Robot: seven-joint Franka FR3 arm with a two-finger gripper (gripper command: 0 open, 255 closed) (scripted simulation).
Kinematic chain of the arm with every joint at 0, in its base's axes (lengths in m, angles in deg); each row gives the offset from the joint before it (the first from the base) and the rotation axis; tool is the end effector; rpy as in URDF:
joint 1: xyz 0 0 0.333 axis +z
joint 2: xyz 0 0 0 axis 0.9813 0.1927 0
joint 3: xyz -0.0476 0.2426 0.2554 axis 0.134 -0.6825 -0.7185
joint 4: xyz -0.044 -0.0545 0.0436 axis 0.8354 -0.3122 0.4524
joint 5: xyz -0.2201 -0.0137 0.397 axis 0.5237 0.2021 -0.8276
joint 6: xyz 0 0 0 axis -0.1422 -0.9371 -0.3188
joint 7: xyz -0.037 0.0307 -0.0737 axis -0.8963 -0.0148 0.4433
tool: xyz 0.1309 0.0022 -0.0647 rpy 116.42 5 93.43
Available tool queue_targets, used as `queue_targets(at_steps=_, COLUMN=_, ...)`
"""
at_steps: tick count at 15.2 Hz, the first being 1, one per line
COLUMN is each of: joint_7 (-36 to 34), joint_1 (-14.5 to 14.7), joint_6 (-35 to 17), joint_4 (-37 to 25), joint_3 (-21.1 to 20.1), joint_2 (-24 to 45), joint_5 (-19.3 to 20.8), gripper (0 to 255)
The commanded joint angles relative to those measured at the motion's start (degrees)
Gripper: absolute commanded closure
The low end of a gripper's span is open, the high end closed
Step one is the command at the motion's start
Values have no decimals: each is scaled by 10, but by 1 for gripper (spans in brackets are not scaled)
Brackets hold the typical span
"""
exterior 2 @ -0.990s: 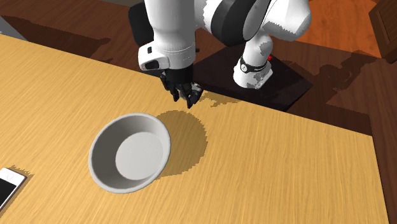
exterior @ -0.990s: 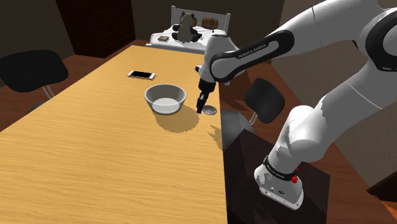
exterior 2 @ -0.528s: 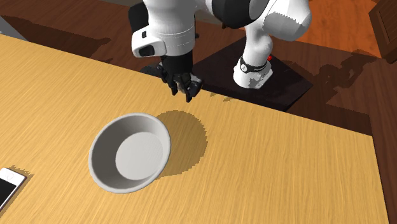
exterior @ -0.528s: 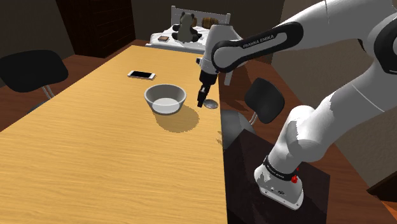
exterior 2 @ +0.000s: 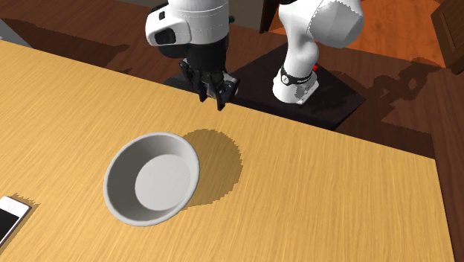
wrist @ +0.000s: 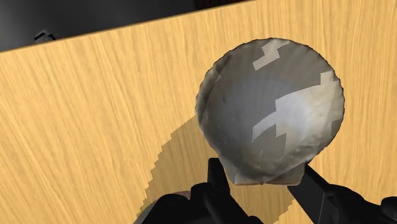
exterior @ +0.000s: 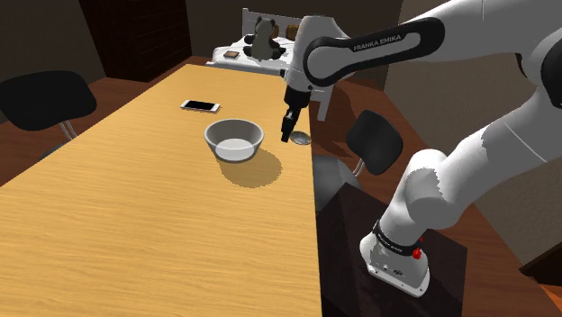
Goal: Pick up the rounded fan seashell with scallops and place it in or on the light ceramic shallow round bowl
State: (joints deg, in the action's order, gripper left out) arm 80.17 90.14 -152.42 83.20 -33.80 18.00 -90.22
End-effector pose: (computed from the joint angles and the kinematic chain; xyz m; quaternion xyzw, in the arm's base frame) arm 0.4538 0.0386 0.4315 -0.9822 -0.1799 -0.0384 0.0371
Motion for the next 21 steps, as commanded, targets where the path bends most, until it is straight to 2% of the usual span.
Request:
queue_targets(at_steps=1, joint_7=-1, joint_1=0, joint_6=18, joint_4=-16, joint_3=0, joint_2=-2, joint_5=0, gripper=255)
queue_targets(at_steps=2, joint_7=-1, joint_1=0, joint_6=18, joint_4=-16, joint_3=0, joint_2=-2, joint_5=0, gripper=255)
queue_targets(at_steps=10, joint_7=-2, joint_1=16, joint_6=13, joint_4=-196, joint_3=-1, joint_2=184, joint_5=-23, gripper=255)
queue_targets(at_steps=18, joint_7=-4, joint_1=18, joint_6=57, joint_4=-422, joint_3=-4, joint_2=368, joint_5=-43, gripper=255)
queue_targets(at_steps=19, joint_7=-4, joint_1=18, joint_6=66, joint_4=-456, joint_3=-5, joint_2=392, joint_5=-45, gripper=255)
queue_targets(at_steps=20, joint_7=-6, joint_1=16, joint_6=86, joint_4=-524, joint_3=-6, joint_2=440, joint_5=-49, gripper=255)
queue_targets(at_steps=21, joint_7=-6, joint_1=16, joint_6=79, joint_4=-517, joint_3=-6, joint_2=441, joint_5=-50, gripper=255)
